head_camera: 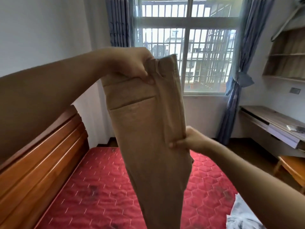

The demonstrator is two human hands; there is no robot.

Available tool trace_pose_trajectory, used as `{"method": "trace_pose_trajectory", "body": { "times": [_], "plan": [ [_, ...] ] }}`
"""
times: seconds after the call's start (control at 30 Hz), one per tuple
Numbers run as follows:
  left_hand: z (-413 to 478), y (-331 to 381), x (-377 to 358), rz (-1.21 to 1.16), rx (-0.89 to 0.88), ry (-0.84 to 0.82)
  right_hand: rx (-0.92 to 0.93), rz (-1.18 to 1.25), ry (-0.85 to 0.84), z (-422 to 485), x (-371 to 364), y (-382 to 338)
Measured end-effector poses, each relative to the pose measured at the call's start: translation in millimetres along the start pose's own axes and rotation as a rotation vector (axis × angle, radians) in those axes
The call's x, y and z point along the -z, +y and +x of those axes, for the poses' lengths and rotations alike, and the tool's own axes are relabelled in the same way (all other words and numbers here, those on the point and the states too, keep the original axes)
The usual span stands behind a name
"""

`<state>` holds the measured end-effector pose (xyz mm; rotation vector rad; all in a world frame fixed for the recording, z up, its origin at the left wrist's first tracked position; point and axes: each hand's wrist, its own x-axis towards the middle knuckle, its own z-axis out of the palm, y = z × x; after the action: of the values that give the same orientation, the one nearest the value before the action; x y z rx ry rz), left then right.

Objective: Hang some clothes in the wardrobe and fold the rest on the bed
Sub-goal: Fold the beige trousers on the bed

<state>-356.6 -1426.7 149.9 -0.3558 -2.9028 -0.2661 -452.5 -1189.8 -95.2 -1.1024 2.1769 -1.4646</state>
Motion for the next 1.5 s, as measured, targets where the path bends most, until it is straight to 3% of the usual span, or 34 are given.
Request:
{"method": "trace_pose_trajectory", "body": {
  "times": [0.07, 0.2, 0.3, 0.4, 0.53, 0.73, 0.87, 0.93, 1.03, 1.13, 1.3, 1.4, 1.5],
  "plan": [
    [-3, -3, 12, 0.025, 0.014, 0.025, -0.140, -0.114, 0.011, -5, -6, 45],
    [-8, -10, 31, 0.051, 0.042, 0.058, -0.229, -0.011, -0.037, -10, -5, 77],
    [-9, -9, 34, 0.054, 0.046, 0.059, -0.154, -0.093, -0.109, -5, -1, 45],
    [-8, -2, 29, 0.072, 0.031, 0.035, 0.006, 0.196, -0.090, 8, 3, -24],
    [-11, 5, 23, 0.063, 0.027, 0.016, 0.232, 0.193, 0.130, 23, 2, -109],
    [-24, -2, 26, 0.007, 0.064, -0.072, 0.333, 0.224, 0.307, 29, 10, -145],
    [-63, -52, 14, -0.253, 0.216, -0.183, 0.255, 0.417, 0.342, 17, 12, -132],
    [-77, -66, -13, -0.525, 0.173, -0.034, 0.187, 0.474, 0.324, 7, 13, -127],
    [-84, -62, -69, -1.004, 0.096, 0.328, 0.089, 0.555, 0.328, -12, 17, -123],
    [-86, -28, -109, -1.330, 0.048, 0.481, -0.001, 0.660, 0.267, -38, 23, -123],
    [-90, 29, -98, -1.368, 0.036, 0.560, -0.032, 0.788, 0.150, -80, 36, -138],
    [-80, 46, -84, -1.392, -0.038, 0.564, -0.011, 0.801, 0.199, -89, 53, -145],
    [-51, 46, -93, -1.365, -0.003, 0.526, 0.016, 0.736, 0.282, -74, 71, -128]
  ]
}}
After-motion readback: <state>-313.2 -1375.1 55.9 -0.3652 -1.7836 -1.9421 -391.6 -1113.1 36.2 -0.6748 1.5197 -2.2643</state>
